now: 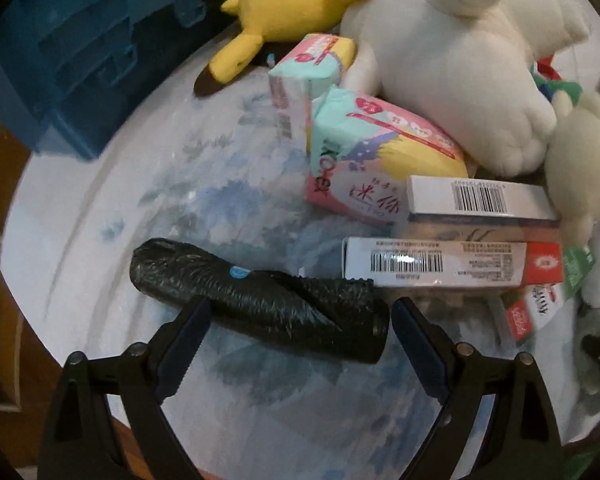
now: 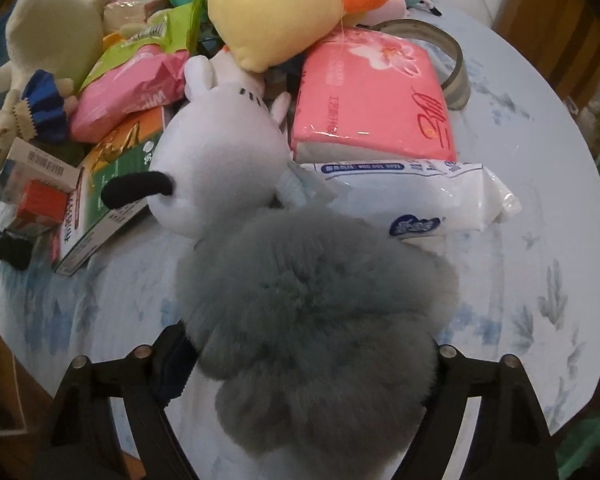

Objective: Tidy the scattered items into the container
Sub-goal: 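Grasp the black rolled bag with the left tool while the right tool grasps the grey fluffy plush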

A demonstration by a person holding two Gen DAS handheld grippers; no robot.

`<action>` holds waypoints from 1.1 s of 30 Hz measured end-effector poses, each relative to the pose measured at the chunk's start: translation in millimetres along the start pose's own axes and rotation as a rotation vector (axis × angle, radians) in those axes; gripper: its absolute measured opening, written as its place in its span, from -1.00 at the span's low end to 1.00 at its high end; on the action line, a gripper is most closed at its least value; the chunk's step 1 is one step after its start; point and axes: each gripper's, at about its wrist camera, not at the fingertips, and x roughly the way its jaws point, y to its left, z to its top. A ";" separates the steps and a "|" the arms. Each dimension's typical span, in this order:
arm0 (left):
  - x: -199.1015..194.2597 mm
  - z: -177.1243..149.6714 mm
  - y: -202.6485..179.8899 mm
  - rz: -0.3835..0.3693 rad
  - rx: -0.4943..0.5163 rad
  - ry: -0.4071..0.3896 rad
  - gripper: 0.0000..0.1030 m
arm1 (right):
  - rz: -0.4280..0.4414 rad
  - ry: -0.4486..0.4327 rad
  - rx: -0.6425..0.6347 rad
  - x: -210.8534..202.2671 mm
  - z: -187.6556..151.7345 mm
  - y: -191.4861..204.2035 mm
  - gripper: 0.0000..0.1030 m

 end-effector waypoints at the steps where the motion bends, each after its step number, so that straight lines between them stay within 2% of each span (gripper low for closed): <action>1: 0.7 -0.3 -2.3 0.012 0.020 -0.010 0.79 | -0.009 0.001 -0.001 0.6 0.8 1.9 0.68; 5: -3.1 -3.0 -0.6 -0.003 0.053 -0.018 0.76 | -0.036 -0.002 -0.002 1.4 -0.2 8.5 0.57; 7: -6.2 -4.2 5.7 -0.010 0.072 -0.020 0.58 | -0.038 0.002 0.020 3.0 -1.0 10.2 0.51; 9: -9.1 -3.2 14.1 -0.014 0.077 -0.012 0.28 | -0.047 0.005 0.032 3.8 -2.7 12.8 0.47; 12: -10.7 -3.8 38.4 -0.012 0.069 0.001 0.15 | -0.033 0.009 0.075 3.5 -7.3 11.4 0.41; 14: -11.5 -6.6 56.6 0.023 0.049 0.006 0.15 | -0.038 0.002 0.082 2.0 -10.3 12.5 0.39; 17: -9.3 -5.6 76.1 0.072 0.017 0.005 0.14 | -0.024 0.000 0.079 -0.7 -11.7 15.9 0.24; 20: -7.0 -4.7 91.0 0.102 -0.027 0.013 0.14 | -0.024 -0.008 0.040 0.0 -10.5 20.2 0.22; 24: -1.4 -0.1 104.9 0.087 -0.052 0.013 0.15 | 0.015 -0.037 0.066 -2.3 -12.2 14.1 0.22; 27: -3.2 5.4 116.4 0.014 -0.095 0.038 0.15 | 0.028 -0.033 0.066 -2.7 -11.7 11.9 0.22; 28: -6.0 7.0 121.4 -0.005 -0.118 0.039 0.18 | 0.038 -0.026 0.073 -2.7 -10.1 10.7 0.23; 30: -5.0 17.3 131.0 -0.030 -0.157 0.036 0.54 | 0.050 -0.023 0.090 -2.5 -8.0 8.8 0.28; 33: 3.7 38.3 138.7 -0.004 -0.173 0.023 0.59 | 0.029 -0.030 0.109 -1.1 -5.1 10.1 0.32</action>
